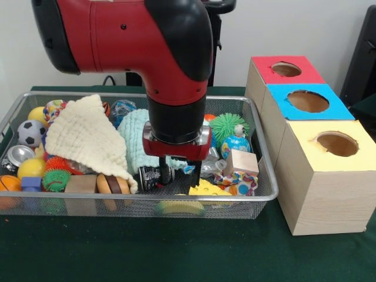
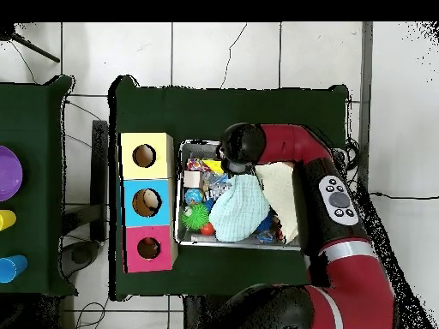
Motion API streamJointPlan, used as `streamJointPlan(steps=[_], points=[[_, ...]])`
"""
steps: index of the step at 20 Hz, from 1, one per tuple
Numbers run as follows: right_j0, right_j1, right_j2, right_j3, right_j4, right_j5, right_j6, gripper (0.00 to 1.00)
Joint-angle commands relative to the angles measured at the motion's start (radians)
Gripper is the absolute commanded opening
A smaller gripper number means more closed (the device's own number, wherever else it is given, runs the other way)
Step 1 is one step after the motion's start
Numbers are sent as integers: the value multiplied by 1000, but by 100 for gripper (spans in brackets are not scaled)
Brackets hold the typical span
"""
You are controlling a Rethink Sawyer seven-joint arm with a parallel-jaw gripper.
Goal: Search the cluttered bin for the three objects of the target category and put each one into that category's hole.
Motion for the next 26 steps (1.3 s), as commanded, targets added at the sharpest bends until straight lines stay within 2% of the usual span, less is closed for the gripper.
streamJointPlan(steps=[1, 11, 18, 20, 25, 26], points=[[-63, -51, 66, 125, -90, -15, -323, 100], [-103, -70, 97, 160, -124, -16, -310, 100], [-96, -37, 96, 100, -156, -5, -305, 100], [-94, -34, 91, 103, -155, -33, -257, 100], [-89, 19, 101, 31, -180, -19, -294, 100], [-96, 40, 99, 20, -175, -28, -277, 100]])
